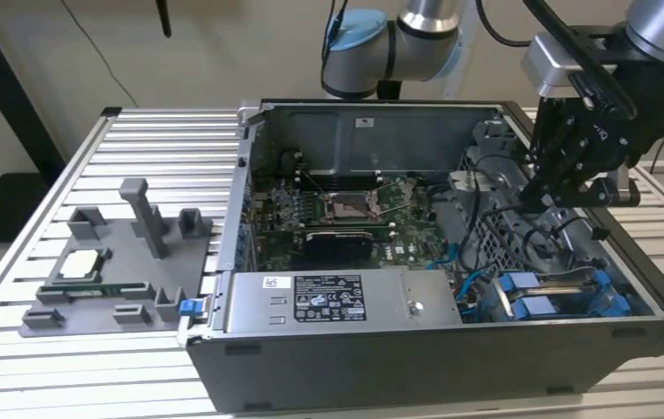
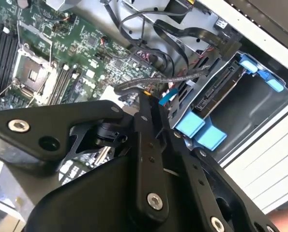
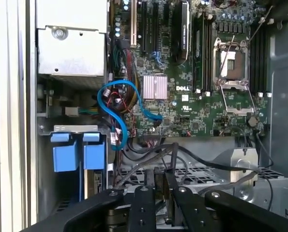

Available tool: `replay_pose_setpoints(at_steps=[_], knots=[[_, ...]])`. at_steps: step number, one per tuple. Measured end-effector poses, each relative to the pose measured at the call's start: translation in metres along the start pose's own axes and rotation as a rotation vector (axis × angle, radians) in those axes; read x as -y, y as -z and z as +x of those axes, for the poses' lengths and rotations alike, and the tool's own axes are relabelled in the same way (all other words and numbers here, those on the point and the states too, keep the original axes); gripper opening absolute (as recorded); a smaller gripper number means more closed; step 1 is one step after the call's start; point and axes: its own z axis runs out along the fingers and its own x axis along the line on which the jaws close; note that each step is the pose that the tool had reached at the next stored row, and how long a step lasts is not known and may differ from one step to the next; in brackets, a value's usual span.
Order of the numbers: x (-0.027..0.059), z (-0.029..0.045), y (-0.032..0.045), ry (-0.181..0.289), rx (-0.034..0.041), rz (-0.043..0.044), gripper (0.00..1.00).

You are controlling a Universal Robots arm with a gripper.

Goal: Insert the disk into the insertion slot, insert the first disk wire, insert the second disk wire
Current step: 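Insert the disk into the insertion slot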

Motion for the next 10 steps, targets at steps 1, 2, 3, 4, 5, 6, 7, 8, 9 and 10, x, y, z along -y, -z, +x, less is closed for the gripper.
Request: replay_pose_setpoints(at_steps=[1, 2, 3, 4, 5, 6, 7, 8, 9, 10], knots=[[0.0003, 0.0, -0.0002, 0.0, -0.0005, 0.0, 0.0], [0.0006, 0.0001, -0.0004, 0.0, -0.0039, 0.0001, 0.0], [0.0011, 0.0001, -0.0005, 0.0, -0.0092, 0.0001, 0.0], [0.0017, 0.0002, -0.0007, 0.0, -0.0155, 0.0002, 0.0], [0.0023, 0.0002, -0.0009, -0.001, -0.0235, 0.0004, 0.0], [0.0028, 0.0003, -0.0011, -0.001, -0.0329, 0.0007, 0.0], [0.0032, 0.0003, -0.0012, -0.002, -0.044, 0.0011, 0.0], [0.0034, 0.0003, -0.0014, -0.002, -0.055, 0.0016, 0.0], [0.0037, 0.0004, -0.0016, -0.002, -0.0662, 0.0023, 0.0], [0.004, 0.0004, -0.0018, -0.003, -0.0774, 0.0031, 0.0]])
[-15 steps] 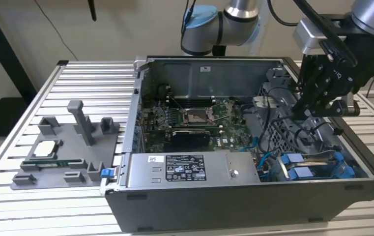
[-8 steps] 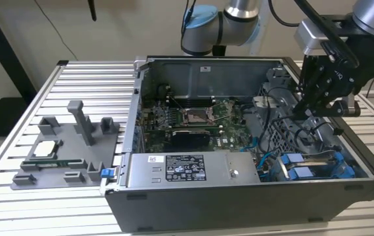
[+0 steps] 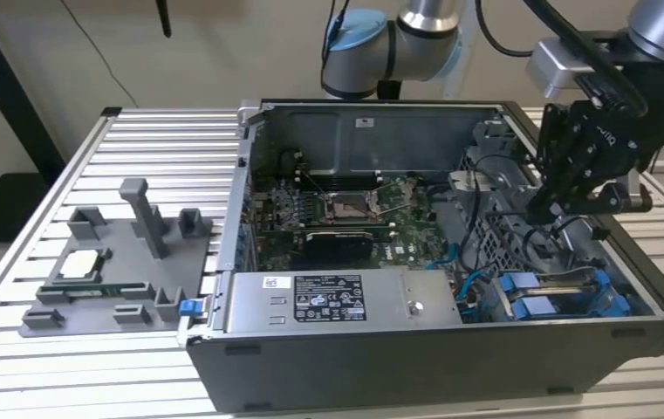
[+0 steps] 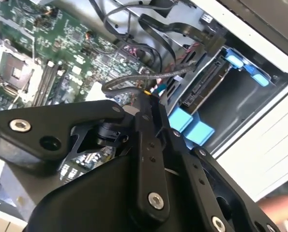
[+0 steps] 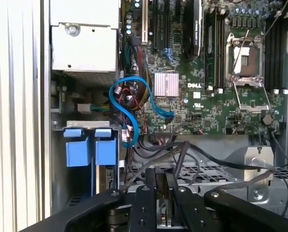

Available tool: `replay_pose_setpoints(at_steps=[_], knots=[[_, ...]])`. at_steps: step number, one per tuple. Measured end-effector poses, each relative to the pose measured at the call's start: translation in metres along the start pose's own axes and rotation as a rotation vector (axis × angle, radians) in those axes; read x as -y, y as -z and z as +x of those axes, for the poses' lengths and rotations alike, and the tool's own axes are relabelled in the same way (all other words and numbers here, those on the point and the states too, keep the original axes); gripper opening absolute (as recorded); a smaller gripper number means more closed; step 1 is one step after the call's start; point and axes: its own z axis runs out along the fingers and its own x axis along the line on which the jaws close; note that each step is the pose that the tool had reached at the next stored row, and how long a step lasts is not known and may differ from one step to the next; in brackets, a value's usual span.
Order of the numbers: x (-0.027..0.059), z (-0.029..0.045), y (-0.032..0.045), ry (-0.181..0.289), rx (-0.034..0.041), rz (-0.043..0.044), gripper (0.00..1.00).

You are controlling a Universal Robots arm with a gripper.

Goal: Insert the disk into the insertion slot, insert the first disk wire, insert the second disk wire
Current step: 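Insert the disk into the insertion slot, then insert the first disk wire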

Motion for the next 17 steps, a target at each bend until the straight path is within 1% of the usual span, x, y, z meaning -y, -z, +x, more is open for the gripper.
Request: replay_pose_setpoints(at_steps=[3, 6, 8, 9, 17], knots=[[0.0007, 0.0001, -0.0006, -0.001, -0.0307, 0.0038, 0.0], [0.0014, 0.0002, -0.0017, -0.001, -0.0518, 0.0105, 0.0], [0.0016, 0.0003, -0.0026, -0.001, -0.0646, 0.016, 0.0], [0.0016, 0.0004, -0.0032, -0.001, -0.0692, 0.0173, 0.0], [0.0014, 0.0004, -0.0036, -0.001, -0.0699, 0.0174, 0.0]])
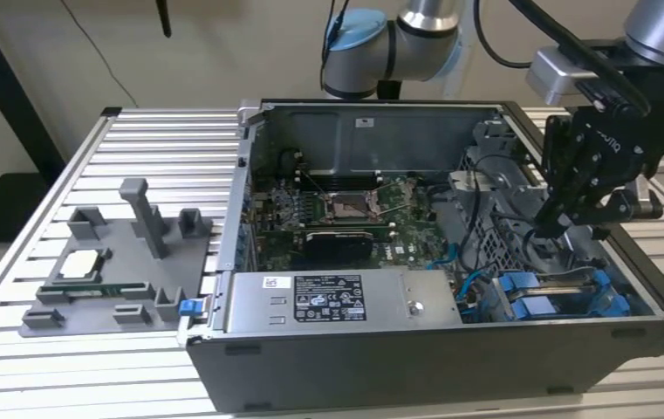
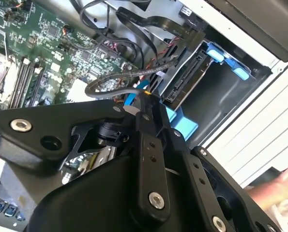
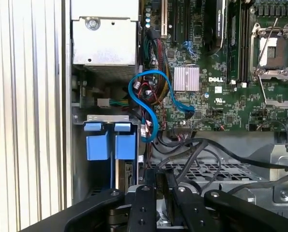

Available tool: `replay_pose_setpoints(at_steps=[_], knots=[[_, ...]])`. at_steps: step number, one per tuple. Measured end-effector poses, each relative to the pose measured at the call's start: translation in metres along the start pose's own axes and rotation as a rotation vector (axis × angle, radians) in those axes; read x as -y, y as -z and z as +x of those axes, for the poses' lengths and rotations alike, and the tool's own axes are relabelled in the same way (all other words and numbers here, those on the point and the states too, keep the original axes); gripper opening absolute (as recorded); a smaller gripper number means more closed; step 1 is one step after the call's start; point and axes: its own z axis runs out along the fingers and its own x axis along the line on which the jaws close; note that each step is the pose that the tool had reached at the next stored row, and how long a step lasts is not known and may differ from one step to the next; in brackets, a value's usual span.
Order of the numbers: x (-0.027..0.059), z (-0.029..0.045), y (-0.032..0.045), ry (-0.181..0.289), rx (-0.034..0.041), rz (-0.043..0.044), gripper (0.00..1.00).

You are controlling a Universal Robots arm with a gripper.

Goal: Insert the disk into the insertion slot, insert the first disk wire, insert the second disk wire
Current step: 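Insert the first disk wire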

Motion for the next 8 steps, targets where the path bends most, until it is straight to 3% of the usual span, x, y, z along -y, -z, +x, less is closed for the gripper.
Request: replay_pose_setpoints(at_steps=[3, 8], knots=[[0.0011, 0.0, -0.0017, 0.0, -0.0039, 0.0001, 0.0], [0.0179, 0.0023, -0.0089, 0.0, -0.0066, 0.0001, 0.0]])
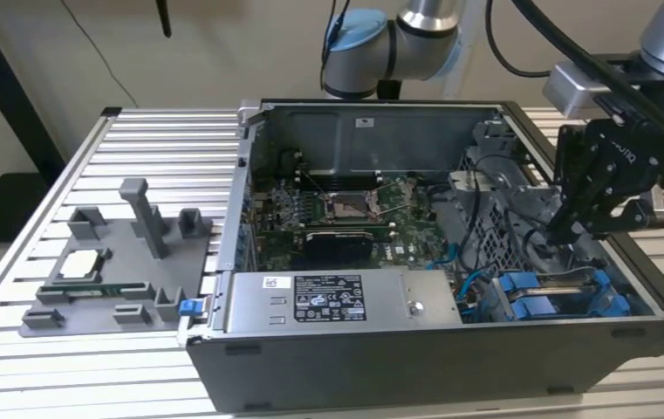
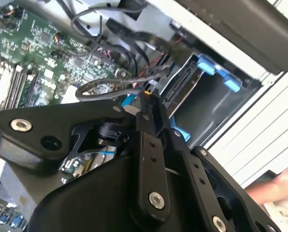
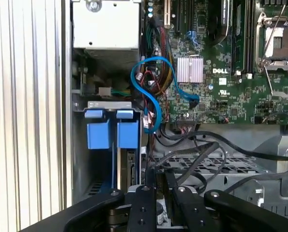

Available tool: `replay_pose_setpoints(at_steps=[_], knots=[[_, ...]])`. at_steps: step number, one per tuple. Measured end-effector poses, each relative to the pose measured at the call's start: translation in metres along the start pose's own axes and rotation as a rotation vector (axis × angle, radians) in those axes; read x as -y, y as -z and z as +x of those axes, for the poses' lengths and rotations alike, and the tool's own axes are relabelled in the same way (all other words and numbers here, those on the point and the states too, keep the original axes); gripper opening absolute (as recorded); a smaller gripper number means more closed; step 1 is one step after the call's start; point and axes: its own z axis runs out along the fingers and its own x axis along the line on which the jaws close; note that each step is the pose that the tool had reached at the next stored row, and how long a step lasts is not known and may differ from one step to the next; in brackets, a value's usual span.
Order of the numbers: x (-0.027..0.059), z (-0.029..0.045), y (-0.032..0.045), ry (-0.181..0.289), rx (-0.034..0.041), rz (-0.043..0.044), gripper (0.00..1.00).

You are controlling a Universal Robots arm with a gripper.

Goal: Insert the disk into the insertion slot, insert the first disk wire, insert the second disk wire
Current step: 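Insert the first disk wire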

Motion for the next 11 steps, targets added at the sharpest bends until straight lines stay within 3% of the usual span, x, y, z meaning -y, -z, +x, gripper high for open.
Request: replay_pose_setpoints(at_steps=[6, 11], knots=[[0.0111, 0.0072, -0.0092, 0.0, -0.0005, 0.0002, 0.0], [0.0157, 0.0191, -0.013, 0.0, -0.0006, 0.0002, 0.0]])
